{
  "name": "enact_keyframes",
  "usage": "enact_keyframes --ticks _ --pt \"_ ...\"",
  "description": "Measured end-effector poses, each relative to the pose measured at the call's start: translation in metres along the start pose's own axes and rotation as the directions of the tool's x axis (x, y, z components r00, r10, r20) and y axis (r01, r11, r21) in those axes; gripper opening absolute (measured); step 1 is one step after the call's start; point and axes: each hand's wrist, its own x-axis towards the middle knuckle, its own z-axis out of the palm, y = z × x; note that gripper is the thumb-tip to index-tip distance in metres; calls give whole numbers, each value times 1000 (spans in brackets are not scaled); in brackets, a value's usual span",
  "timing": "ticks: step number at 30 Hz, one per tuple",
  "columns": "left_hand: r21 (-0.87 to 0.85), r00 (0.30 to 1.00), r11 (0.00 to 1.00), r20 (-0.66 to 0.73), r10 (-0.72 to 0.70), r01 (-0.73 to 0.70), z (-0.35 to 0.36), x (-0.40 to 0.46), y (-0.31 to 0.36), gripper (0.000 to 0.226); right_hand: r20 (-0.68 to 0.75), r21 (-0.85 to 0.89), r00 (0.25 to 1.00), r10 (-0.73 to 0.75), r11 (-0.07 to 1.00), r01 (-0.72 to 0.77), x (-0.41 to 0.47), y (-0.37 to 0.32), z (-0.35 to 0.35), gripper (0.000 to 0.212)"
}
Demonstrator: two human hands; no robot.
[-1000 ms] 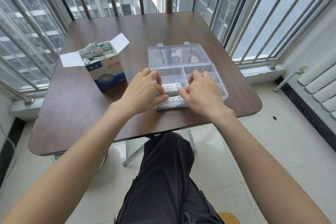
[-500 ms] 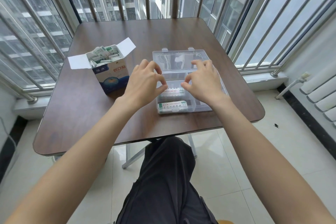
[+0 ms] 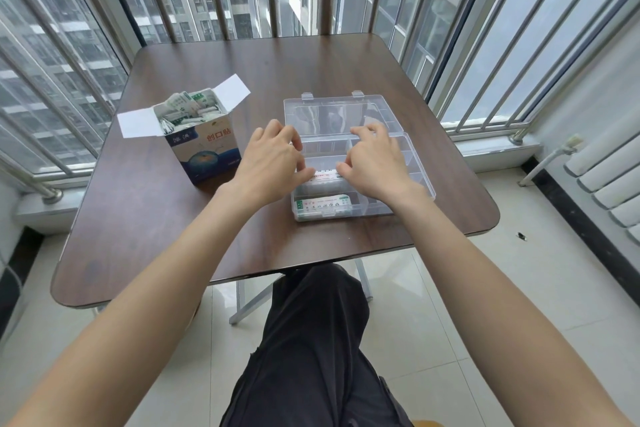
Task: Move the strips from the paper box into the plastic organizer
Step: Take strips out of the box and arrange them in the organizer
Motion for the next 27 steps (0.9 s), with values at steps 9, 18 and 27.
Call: enact_keyframes --ticks 9,18,27 --pt "-58 998 998 -59 -5 2 4 -2 -1 31 -18 61 1000 13 998 -12 -3 1 1 30" --pt "-84 995 996 -99 8 -17 7 -4 -4 30 1 51 1000 4 999 -4 -9 2 -3 33" --pt "-226 805 965 -592 -31 -130 -39 -44 -20 20 -379 434 918 -120 853 290 -12 -22 -32 18"
